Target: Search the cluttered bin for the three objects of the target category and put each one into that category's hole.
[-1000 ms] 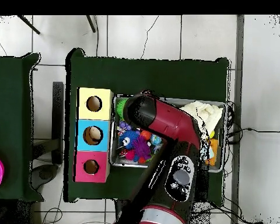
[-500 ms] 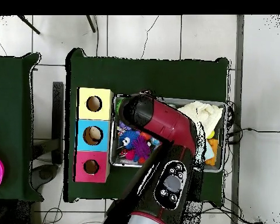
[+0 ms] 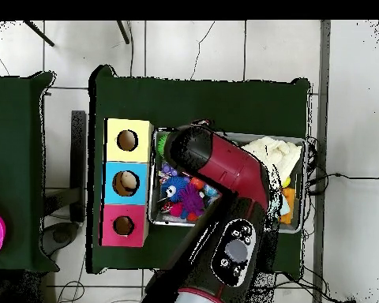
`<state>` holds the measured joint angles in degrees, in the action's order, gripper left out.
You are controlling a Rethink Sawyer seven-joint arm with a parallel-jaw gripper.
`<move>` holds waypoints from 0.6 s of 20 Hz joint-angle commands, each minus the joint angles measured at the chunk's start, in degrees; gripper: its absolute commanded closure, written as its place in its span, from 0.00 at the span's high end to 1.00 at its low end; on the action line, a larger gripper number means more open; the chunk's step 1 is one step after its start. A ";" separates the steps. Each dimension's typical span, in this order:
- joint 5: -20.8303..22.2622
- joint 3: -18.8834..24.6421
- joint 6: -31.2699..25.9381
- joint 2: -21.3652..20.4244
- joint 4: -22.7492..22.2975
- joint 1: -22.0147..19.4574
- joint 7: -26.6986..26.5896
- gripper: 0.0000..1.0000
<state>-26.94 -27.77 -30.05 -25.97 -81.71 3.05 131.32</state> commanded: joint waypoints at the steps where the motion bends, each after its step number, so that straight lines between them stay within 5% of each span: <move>1: -2.54 3.08 -4.18 4.28 0.07 -1.67 14.72 1.00; 12: -2.72 4.32 -1.68 10.33 5.47 -3.50 12.86 1.00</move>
<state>-27.64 -27.77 -30.04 -21.52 -79.02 1.28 131.36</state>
